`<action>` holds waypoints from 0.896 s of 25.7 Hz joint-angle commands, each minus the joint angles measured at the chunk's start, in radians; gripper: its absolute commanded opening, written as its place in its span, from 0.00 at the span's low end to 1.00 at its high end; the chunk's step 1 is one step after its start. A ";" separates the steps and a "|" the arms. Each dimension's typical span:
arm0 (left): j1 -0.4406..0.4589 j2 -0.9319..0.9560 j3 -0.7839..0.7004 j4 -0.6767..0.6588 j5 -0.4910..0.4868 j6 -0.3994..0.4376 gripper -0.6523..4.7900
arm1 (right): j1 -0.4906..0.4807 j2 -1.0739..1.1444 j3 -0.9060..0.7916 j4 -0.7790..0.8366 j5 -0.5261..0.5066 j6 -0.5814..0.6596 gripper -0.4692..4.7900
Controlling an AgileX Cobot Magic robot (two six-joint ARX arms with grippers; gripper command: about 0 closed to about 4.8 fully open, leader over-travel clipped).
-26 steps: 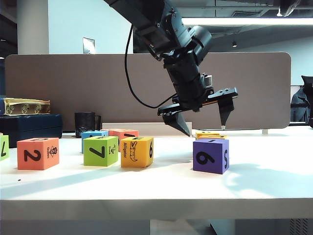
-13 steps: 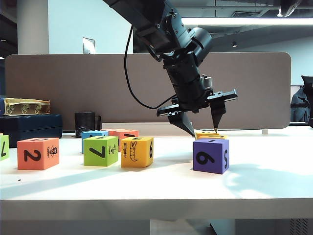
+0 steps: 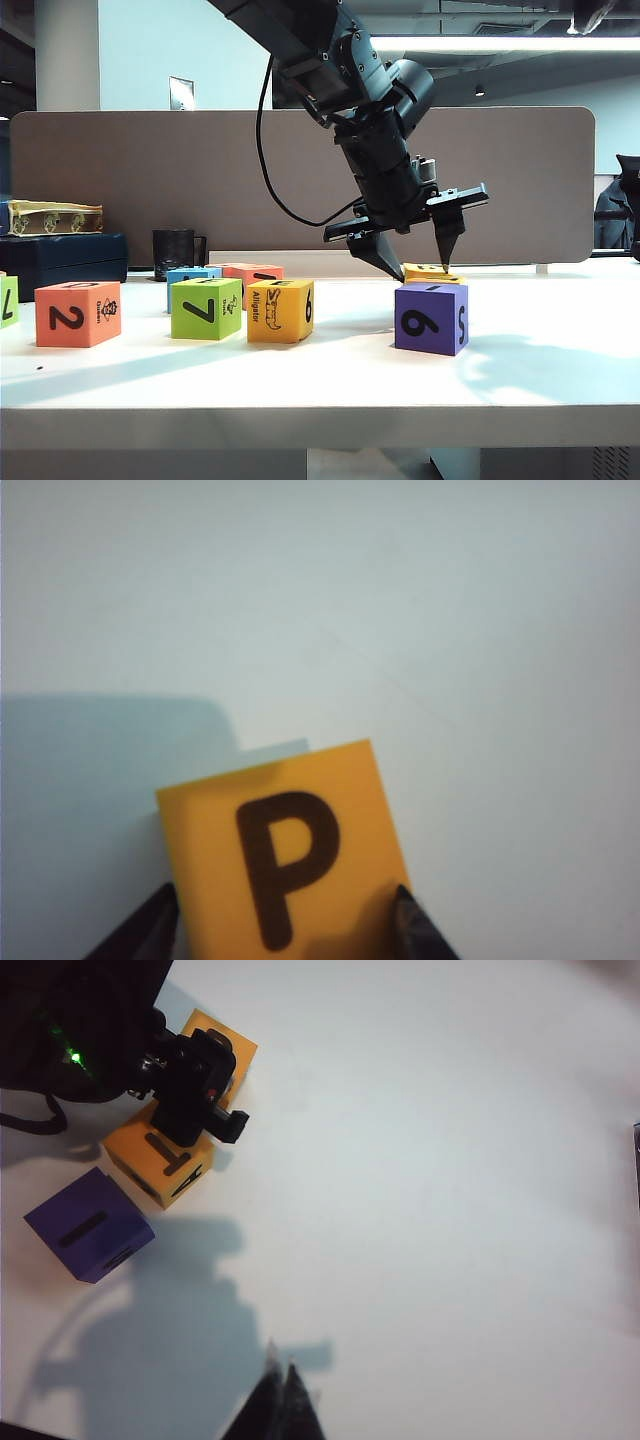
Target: Select the appropriate blocks from the scattered letter blocks on the table and arrange them in a row to spell out "DEEP".
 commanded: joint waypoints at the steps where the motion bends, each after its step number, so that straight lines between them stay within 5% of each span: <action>1: -0.002 0.007 -0.002 -0.040 0.016 0.002 0.60 | 0.000 -0.003 0.004 0.009 0.001 0.001 0.09; 4: 0.001 -0.015 -0.002 -0.044 0.015 0.011 0.50 | 0.000 -0.003 0.004 0.010 0.001 0.001 0.09; 23: 0.061 -0.204 -0.002 -0.194 0.063 0.155 0.44 | 0.000 -0.003 0.004 0.010 0.001 0.001 0.09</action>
